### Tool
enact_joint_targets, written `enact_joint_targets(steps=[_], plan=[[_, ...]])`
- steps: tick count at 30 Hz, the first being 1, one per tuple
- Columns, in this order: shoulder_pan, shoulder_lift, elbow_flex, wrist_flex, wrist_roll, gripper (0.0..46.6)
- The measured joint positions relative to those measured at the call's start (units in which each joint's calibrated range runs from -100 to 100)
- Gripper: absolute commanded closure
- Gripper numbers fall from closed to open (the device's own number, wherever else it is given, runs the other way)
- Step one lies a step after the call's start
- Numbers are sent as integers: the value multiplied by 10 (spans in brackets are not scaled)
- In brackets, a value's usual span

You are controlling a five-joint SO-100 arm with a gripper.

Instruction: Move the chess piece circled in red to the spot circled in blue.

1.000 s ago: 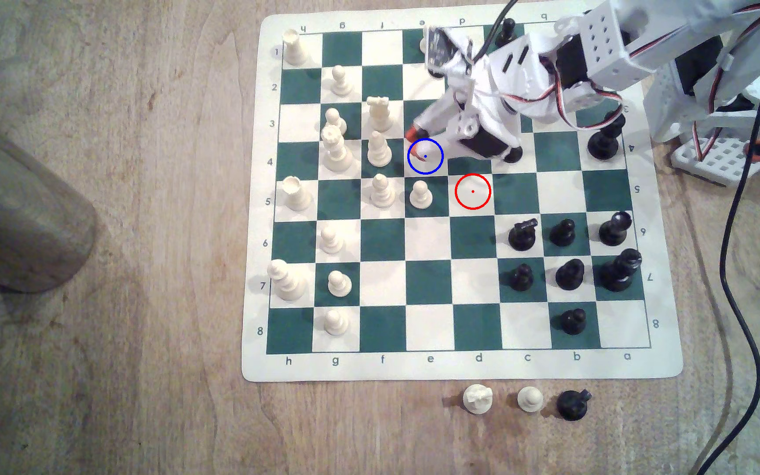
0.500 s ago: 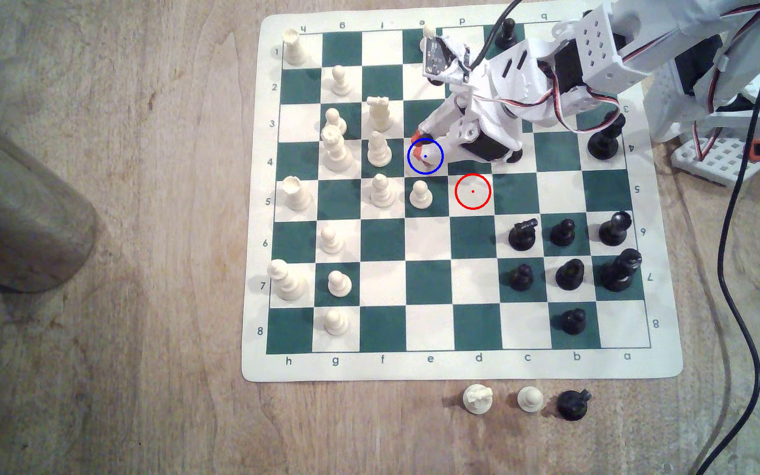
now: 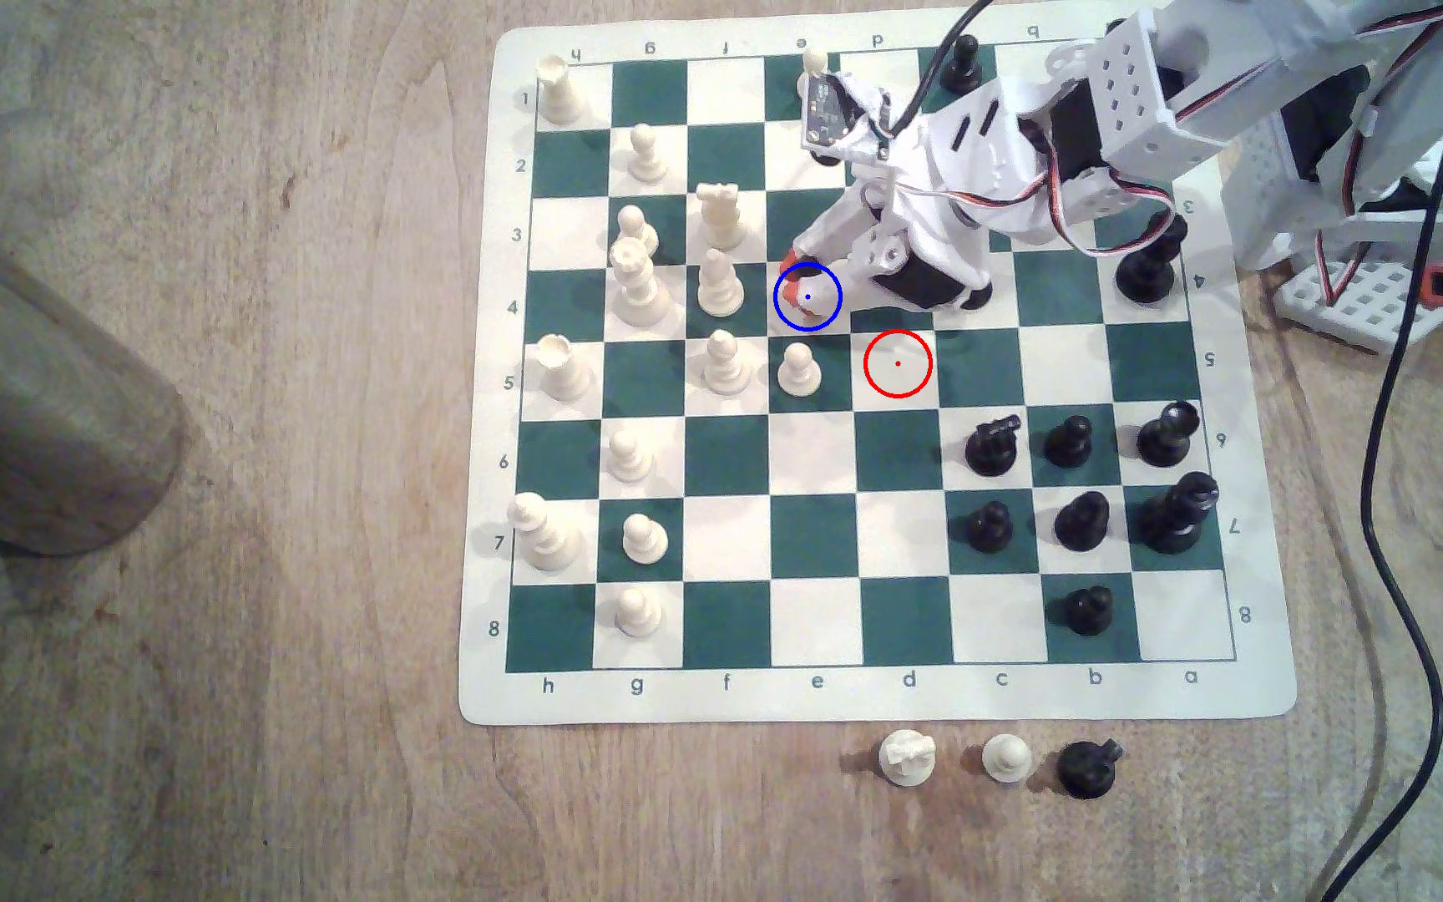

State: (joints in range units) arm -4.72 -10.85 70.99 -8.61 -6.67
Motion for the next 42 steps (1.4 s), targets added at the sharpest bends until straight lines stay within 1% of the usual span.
enact_joint_targets(steps=[7, 9, 11, 12, 13, 16, 17, 20, 21, 26, 34, 38, 42], plan=[[0, 8, -15, 0, 0, 464], [0, 11, -15, 0, 0, 454], [0, 12, -15, 0, 0, 428], [0, 12, -15, 0, 0, 396], [0, 12, -15, 0, 0, 380], [0, 12, -15, 2, 0, 356], [0, 12, -15, 2, 0, 340], [0, 12, -15, 6, 0, 325], [0, 12, -15, 9, 0, 311], [0, 19, -15, 16, 0, 270], [1, 19, -15, 22, 0, 263], [7, 19, -15, 24, 0, 273], [8, 19, -15, 25, 0, 273]])
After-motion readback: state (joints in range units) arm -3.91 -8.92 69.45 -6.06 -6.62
